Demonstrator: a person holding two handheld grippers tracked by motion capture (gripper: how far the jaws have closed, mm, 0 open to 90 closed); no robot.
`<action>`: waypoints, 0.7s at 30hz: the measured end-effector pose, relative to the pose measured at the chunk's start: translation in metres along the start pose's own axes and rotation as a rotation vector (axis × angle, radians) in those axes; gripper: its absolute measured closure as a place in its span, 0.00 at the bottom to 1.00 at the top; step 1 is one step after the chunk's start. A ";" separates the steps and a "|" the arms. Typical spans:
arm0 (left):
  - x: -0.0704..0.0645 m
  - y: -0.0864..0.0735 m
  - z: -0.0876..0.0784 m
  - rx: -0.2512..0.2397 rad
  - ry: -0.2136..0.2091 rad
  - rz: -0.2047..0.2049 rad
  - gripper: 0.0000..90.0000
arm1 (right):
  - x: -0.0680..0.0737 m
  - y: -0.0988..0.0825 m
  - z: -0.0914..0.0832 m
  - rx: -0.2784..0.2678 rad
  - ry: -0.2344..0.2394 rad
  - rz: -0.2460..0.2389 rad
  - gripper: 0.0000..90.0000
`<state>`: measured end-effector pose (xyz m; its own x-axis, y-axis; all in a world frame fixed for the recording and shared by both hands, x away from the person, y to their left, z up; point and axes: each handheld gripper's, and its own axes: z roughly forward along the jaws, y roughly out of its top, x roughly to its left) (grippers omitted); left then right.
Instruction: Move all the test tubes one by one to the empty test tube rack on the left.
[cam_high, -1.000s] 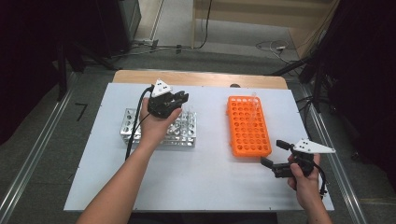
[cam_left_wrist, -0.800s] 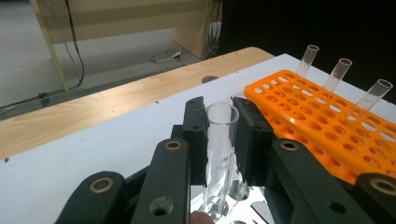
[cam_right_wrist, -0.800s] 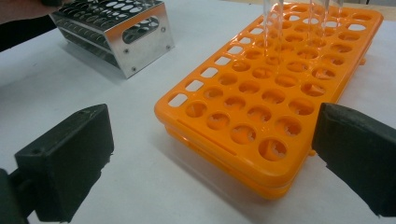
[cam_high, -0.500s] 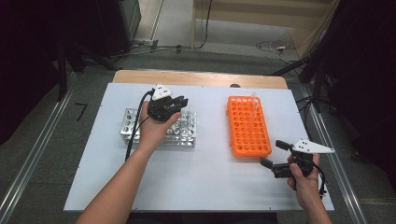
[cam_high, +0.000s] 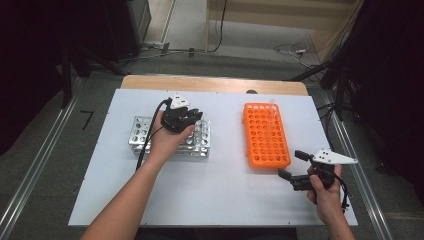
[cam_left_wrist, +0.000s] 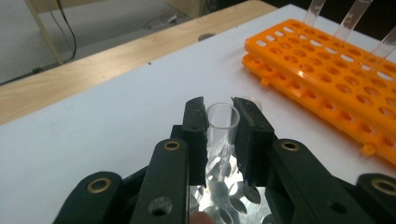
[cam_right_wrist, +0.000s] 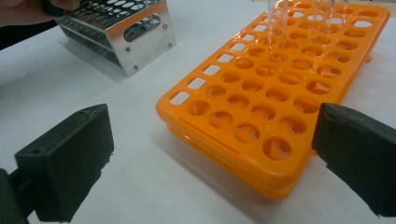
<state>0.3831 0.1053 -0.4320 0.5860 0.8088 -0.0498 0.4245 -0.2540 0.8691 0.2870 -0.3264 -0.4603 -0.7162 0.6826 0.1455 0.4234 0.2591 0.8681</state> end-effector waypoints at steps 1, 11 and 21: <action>0.000 0.000 0.000 0.007 -0.001 -0.006 0.83 | 0.000 0.000 0.000 0.000 0.001 0.002 0.00; 0.003 0.000 -0.013 -0.027 -0.044 -0.092 0.65 | 0.001 0.000 0.002 0.005 0.000 -0.001 0.00; -0.007 -0.011 -0.041 -0.071 -0.135 -0.080 0.20 | 0.003 0.001 0.004 0.007 -0.001 -0.004 0.00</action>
<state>0.3457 0.1238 -0.4207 0.6417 0.7452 -0.1817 0.4267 -0.1500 0.8919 0.2880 -0.3216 -0.4610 -0.7173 0.6822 0.1419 0.4246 0.2665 0.8653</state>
